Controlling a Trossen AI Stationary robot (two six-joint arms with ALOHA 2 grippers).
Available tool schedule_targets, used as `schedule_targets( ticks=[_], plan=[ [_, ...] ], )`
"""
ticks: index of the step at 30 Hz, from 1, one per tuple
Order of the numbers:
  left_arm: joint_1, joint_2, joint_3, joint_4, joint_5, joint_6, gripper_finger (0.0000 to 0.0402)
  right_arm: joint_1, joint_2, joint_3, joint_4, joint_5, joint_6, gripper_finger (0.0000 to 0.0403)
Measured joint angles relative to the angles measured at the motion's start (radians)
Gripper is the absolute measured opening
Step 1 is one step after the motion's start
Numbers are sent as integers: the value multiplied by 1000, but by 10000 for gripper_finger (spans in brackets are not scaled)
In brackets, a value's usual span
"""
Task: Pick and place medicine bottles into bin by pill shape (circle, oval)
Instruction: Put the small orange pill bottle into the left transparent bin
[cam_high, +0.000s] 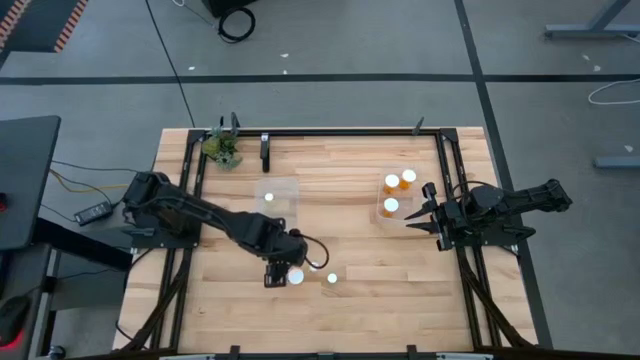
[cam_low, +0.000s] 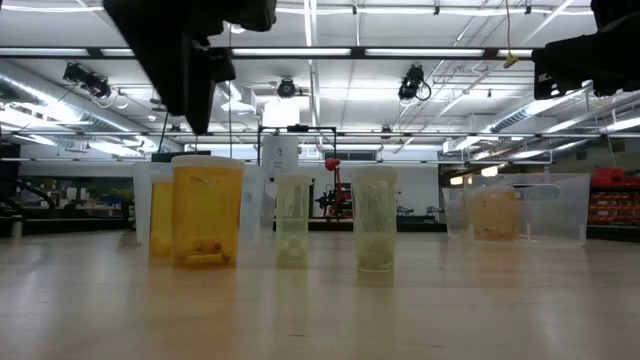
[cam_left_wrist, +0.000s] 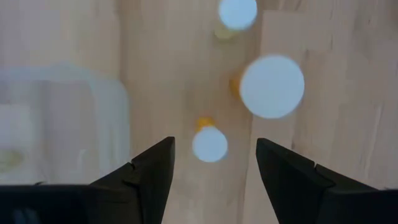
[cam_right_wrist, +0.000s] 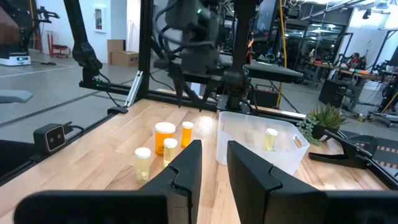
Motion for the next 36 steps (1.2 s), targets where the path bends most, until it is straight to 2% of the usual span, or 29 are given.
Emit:
schedule_targets(
  ticks=[13, 19, 26, 36],
  plan=[
    [-40, 0, -133, 144, -1, -4, 231, 0, 0, 0, 0, 0, 0, 83],
    [-61, 0, -177, 211, -37, -4, 231, 0, 0, 0, 0, 0, 0, 83],
    [-78, 0, -180, 214, -128, 0, 231, 0, 0, 0, 0, 0, 0, 83],
    [-101, 82, -180, 225, -131, 49, 231, 0, 4, 0, -2, 0, 0, 83]
  ],
)
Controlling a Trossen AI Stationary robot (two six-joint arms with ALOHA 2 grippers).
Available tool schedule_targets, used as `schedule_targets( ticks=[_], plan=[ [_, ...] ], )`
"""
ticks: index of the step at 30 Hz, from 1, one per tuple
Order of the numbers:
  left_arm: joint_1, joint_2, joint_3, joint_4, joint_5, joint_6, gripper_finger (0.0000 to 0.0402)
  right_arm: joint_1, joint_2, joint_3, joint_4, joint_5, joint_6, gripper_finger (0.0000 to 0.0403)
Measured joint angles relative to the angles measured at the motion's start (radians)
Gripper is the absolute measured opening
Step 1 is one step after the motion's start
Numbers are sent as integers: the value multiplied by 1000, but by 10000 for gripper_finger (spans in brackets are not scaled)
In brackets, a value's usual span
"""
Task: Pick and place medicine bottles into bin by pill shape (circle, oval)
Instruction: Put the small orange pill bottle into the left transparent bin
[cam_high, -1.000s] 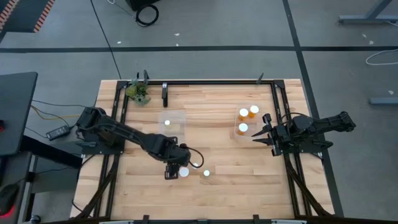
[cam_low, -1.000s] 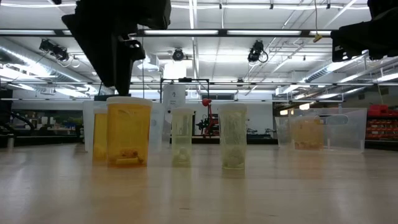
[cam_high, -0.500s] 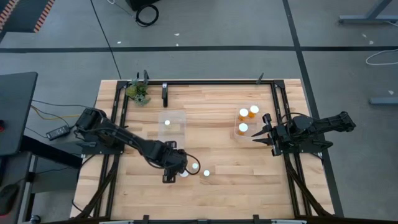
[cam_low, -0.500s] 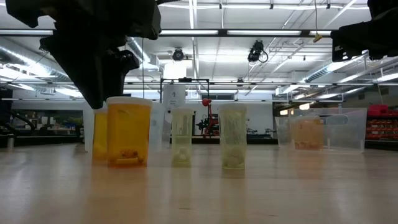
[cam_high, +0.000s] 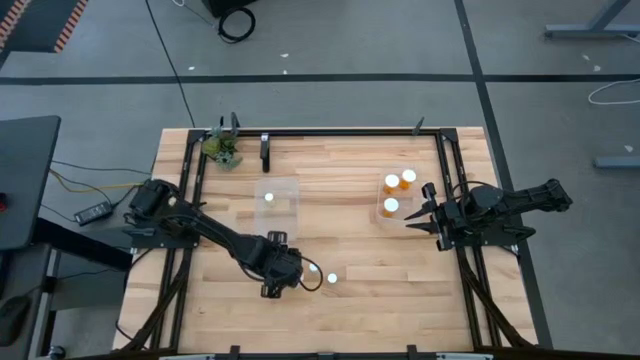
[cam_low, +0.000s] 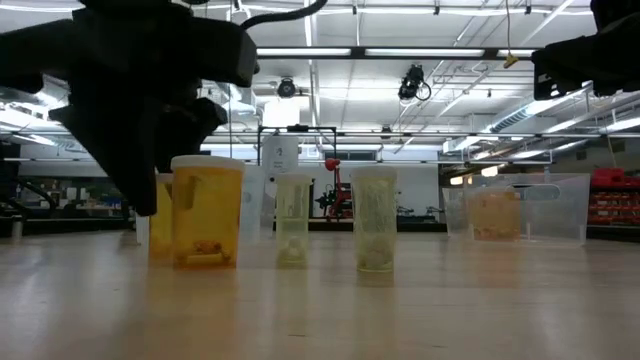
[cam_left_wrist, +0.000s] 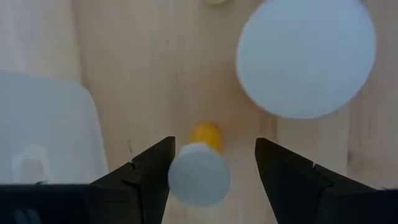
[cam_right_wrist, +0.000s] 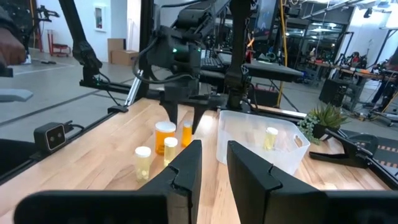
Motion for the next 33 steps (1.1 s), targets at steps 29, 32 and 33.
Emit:
schedule_targets(
  ticks=[29, 32, 33],
  plan=[
    [10, 38, 13, -69, 8, -36, 114, 0, 14, 0, -6, 0, 0, 83],
    [19, 36, 54, -114, 11, -34, 122, 0, 14, 0, -6, 0, 0, 83],
    [23, 36, 69, -138, 18, -31, 122, 0, 14, 0, -6, 0, 0, 83]
  ],
)
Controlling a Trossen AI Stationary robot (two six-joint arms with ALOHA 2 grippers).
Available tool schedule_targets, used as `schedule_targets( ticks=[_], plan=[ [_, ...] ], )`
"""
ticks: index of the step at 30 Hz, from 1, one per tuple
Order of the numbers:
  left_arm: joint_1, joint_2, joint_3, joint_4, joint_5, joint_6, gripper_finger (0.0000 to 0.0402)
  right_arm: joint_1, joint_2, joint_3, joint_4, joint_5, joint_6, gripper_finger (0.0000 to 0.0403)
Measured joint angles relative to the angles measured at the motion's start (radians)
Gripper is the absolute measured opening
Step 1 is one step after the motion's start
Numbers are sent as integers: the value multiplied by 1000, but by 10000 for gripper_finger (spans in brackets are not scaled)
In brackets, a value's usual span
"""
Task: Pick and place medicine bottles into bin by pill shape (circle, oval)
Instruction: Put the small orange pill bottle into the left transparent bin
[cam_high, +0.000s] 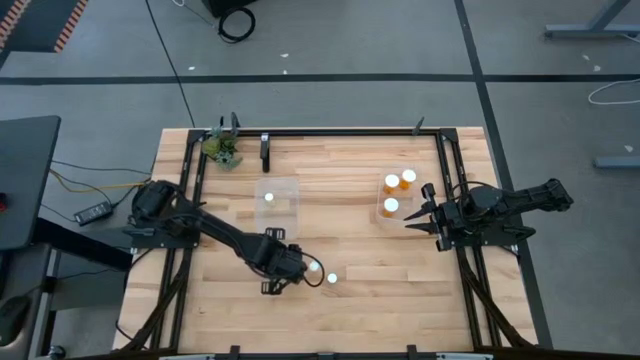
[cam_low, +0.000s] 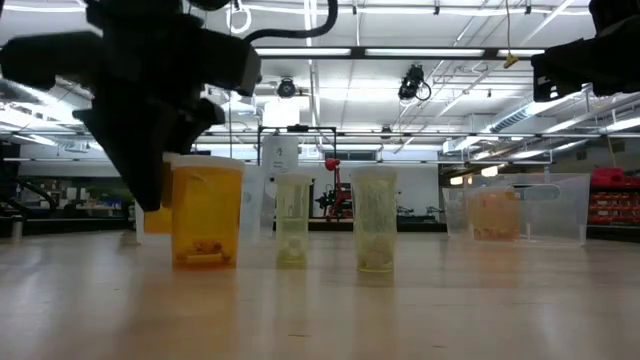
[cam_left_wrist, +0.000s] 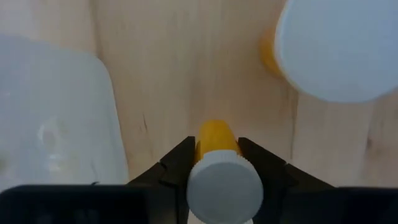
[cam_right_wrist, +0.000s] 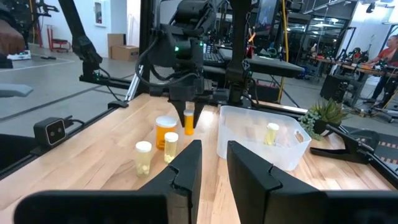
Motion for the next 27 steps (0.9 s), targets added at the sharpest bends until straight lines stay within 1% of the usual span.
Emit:
schedule_targets(
  ticks=[7, 13, 18, 27],
  plan=[
    [34, 0, 92, -103, 38, 55, 112, 0, 0, 0, 0, 0, 0, 83],
    [79, 0, 180, -137, 38, 126, 119, 0, 0, 0, 0, 0, 0, 83],
    [130, -1, 255, -152, 38, 192, 115, 0, 0, 0, 0, 0, 0, 83],
    [226, 0, 319, -176, 38, 296, 120, 0, 0, -1, 0, 0, 0, 83]
  ],
)
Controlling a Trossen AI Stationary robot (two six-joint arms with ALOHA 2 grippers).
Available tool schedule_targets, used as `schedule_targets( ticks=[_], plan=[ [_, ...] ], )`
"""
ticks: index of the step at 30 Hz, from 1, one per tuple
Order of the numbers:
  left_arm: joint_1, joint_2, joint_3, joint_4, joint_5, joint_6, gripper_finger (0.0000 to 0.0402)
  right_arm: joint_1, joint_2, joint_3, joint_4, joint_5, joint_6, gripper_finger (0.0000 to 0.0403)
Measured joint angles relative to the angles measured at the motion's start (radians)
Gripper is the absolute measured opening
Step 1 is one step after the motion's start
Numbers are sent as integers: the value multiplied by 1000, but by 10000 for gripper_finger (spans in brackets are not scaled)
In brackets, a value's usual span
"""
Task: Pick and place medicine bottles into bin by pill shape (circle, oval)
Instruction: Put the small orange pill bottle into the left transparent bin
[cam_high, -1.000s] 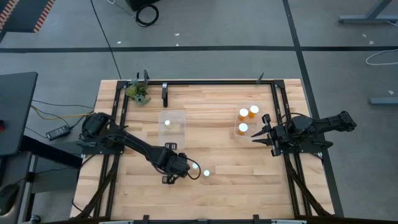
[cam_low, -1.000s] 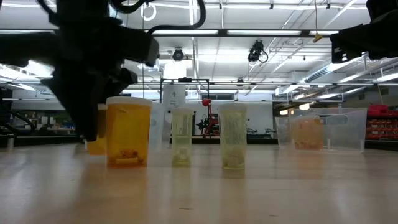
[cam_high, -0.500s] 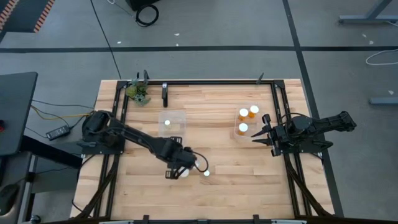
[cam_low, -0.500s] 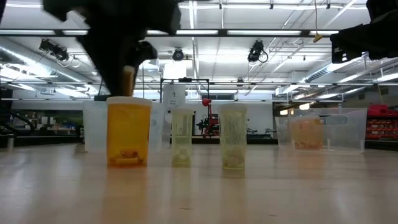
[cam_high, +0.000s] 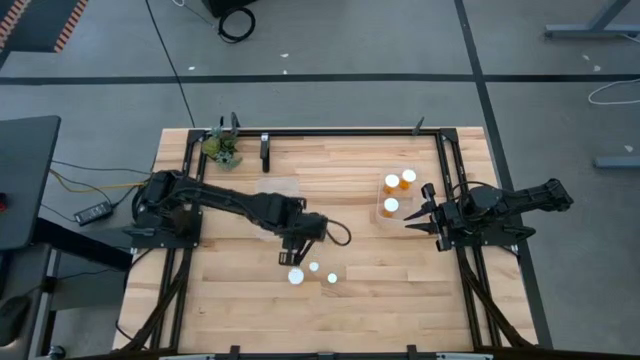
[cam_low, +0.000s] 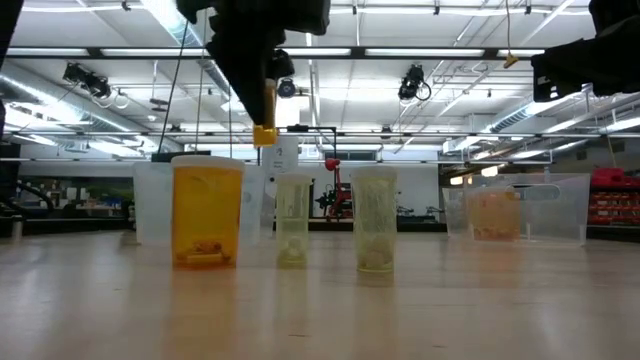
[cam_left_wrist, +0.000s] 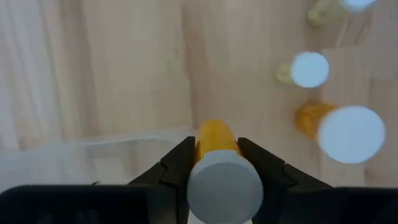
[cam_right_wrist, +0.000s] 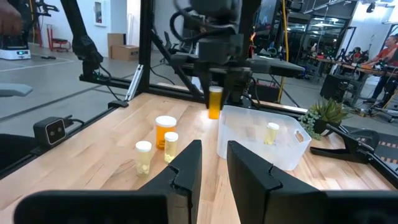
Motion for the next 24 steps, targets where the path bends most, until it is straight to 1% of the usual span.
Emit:
schedule_targets(
  ticks=[4, 12, 18, 24],
  plan=[
    [43, 0, 2, -34, 0, 38, 118, 0, 0, 0, 0, 0, 0, 83],
    [115, 0, -5, -90, -5, 48, 116, 0, 0, 0, 0, 0, 0, 83],
    [142, 0, -95, -82, -43, 41, 116, 0, 0, 0, 0, 0, 0, 83],
    [207, 0, -199, 24, -50, 47, 116, 0, 0, 0, 0, 0, 0, 83]
  ],
)
